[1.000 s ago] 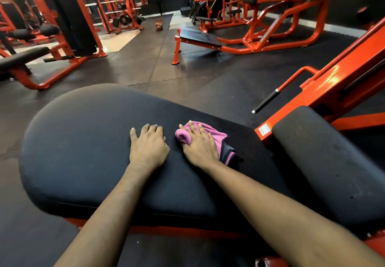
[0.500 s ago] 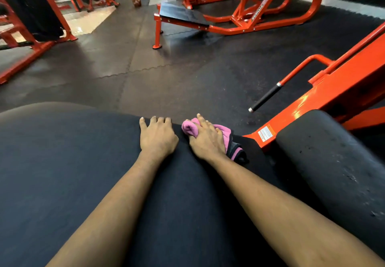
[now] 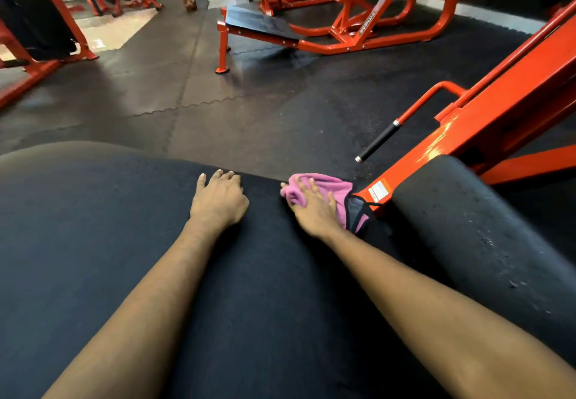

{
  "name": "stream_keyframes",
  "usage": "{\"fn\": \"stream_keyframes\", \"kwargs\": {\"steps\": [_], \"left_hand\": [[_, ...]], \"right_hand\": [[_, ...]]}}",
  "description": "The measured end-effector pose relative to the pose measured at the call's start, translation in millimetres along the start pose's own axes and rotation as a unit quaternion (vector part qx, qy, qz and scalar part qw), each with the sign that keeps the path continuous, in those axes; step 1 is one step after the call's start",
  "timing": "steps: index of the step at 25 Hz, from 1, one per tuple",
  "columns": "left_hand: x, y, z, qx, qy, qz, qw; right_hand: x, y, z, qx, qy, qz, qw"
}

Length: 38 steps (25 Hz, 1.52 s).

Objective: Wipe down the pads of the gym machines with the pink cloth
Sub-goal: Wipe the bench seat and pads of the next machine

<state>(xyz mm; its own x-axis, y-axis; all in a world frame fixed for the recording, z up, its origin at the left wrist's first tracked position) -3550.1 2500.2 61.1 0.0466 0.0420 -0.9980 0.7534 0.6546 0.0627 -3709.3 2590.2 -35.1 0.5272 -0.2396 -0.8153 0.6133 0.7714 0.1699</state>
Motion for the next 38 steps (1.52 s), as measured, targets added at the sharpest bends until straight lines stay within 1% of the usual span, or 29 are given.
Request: {"fn": "stream_keyframes", "kwargs": {"steps": [3, 7, 11, 13, 18, 19, 21, 23, 25, 27, 28, 29, 30, 32, 34, 36, 38], "left_hand": [[-1.7, 32.7, -8.5, 0.01, -0.018, 0.01, 1.0], [3.3, 82.3, -38.1, 0.024, -0.029, 0.009, 0.999], [14.6, 137.7, -64.7, 0.043, -0.037, -0.005, 0.998], [19.0, 159.3, -73.1, 0.057, -0.045, -0.015, 0.997], [32.7, 194.8, -101.5, 0.099, -0.074, -0.012, 0.992], [35.6, 199.5, -106.8, 0.106, -0.085, -0.014, 0.991], [39.2, 205.0, -112.1, 0.113, -0.101, -0.025, 0.988], [38.9, 205.5, -112.5, 0.108, -0.102, -0.036, 0.988], [37.4, 205.2, -113.2, 0.103, -0.11, -0.044, 0.988], [34.9, 204.0, -115.9, 0.099, -0.115, -0.058, 0.987], [32.6, 201.8, -117.0, 0.095, -0.111, -0.066, 0.987], [30.0, 198.0, -117.4, 0.088, -0.099, -0.073, 0.988], [27.5, 191.9, -117.0, 0.082, -0.082, -0.077, 0.99], [23.8, 174.2, -113.2, 0.081, -0.041, -0.079, 0.993], [20.2, 149.2, -104.2, 0.078, -0.011, -0.068, 0.995], [19.1, 125.4, -93.5, 0.072, -0.011, -0.059, 0.996], [25.4, 101.0, -86.1, 0.07, -0.03, -0.039, 0.996]], "right_hand": [[-1.2, 62.6, 4.6, -0.063, -0.012, 0.017, 0.998], [1.1, 144.5, 3.1, -0.09, -0.044, 0.017, 0.995], [8.0, 224.0, -12.0, -0.127, -0.042, -0.004, 0.991], [12.2, 260.4, -20.3, -0.135, -0.034, -0.025, 0.99], [21.2, 331.7, -47.9, -0.135, -0.032, -0.121, 0.983], [22.0, 337.0, -57.7, -0.128, -0.028, -0.136, 0.982], [23.1, 337.5, -86.2, -0.088, -0.022, -0.147, 0.985], [25.2, 325.9, -131.9, -0.015, -0.011, -0.159, 0.987], [23.2, 311.5, -185.1, 0.083, 0.003, -0.164, 0.983], [16.0, 301.3, -217.0, 0.177, 0.011, -0.131, 0.975], [13.3, 297.9, -215.7, 0.205, -0.002, -0.105, 0.973], [11.2, 295.7, -201.9, 0.215, -0.021, -0.075, 0.974], [10.3, 292.7, -178.6, 0.2, -0.037, -0.049, 0.978], [12.5, 286.9, -117.7, 0.108, -0.042, -0.039, 0.992], [20.7, 272.4, -72.7, 0.02, -0.025, -0.031, 0.999], [21.4, 247.0, -58.1, -0.001, -0.014, -0.015, 1.0], [16.9, 214.5, -59.5, 0.019, -0.011, -0.002, 1.0]]}}
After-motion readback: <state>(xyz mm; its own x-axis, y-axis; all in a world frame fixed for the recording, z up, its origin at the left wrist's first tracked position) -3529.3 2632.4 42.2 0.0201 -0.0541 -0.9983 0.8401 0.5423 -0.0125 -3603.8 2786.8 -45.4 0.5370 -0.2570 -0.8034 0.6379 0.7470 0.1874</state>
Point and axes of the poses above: each hand's wrist, its own y-axis away from the middle knuckle, its own x-axis out of the palm, z = x × y, the point moved 6 cm from there along -y, towards the middle knuckle, and after that the axes turned 11 degrees about x, right-handed, at the moved point
